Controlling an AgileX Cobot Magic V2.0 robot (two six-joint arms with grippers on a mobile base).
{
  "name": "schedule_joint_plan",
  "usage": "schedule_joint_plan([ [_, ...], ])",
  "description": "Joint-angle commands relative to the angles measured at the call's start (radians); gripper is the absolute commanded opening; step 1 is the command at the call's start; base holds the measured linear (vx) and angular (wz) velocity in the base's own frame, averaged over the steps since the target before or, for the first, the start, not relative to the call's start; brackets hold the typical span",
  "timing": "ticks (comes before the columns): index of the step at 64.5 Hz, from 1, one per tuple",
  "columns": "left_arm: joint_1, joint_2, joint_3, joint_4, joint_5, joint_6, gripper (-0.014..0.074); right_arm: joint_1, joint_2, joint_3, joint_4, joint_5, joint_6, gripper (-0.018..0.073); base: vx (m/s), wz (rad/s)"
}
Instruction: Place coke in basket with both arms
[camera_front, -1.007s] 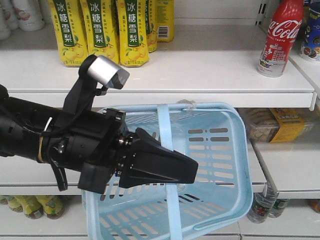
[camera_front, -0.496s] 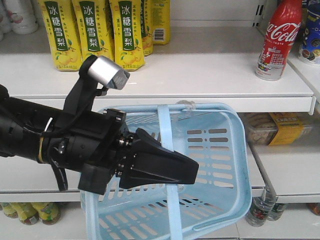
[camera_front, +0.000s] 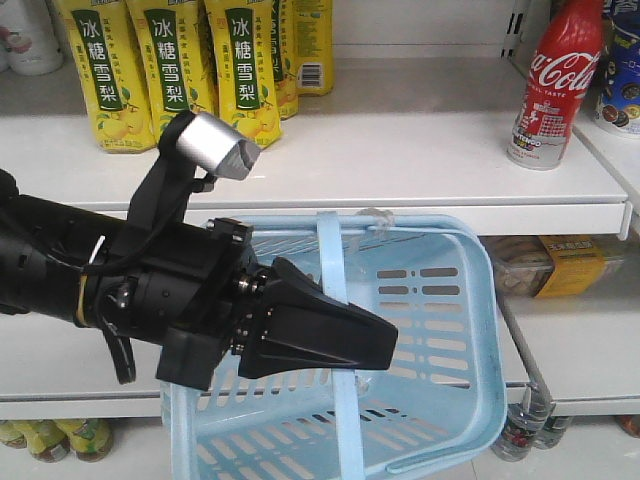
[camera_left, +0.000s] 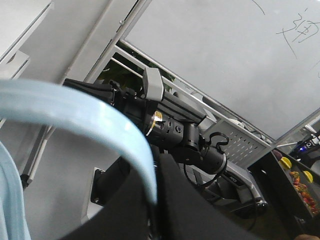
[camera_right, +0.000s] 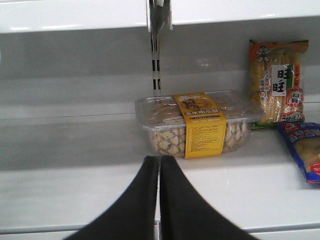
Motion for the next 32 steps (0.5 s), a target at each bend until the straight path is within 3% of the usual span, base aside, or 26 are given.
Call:
schedule_joint_plan([
  [1,-0.003,-0.038,-0.027,-0.090,-0.176,0.006,-0.0006,-0.006,-0.018,0.011,-0.010,-0.071,-0.007,-0.0004,0.03,0.00],
  [32,-0.003,-0.038,-0.027,-0.090,-0.176,0.006,-0.0006,-0.006,-0.018,0.011,-0.010,-0.071,-0.007,-0.0004,0.02,0.01],
])
